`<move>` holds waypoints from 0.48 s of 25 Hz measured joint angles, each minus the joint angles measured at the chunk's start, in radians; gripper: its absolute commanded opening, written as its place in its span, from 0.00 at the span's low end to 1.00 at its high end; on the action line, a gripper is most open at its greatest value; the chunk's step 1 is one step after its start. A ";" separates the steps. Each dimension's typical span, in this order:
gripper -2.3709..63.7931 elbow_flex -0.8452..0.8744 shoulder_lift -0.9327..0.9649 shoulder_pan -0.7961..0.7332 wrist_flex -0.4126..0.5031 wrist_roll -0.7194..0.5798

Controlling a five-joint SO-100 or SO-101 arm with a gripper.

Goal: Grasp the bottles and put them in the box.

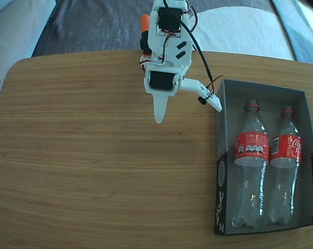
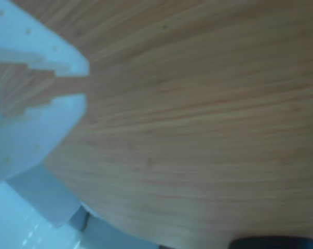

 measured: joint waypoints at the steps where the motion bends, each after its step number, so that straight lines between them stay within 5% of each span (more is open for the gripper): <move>1: 0.03 0.008 0.014 0.000 0.000 0.000; 12: 0.03 0.034 0.153 -0.029 0.064 -0.046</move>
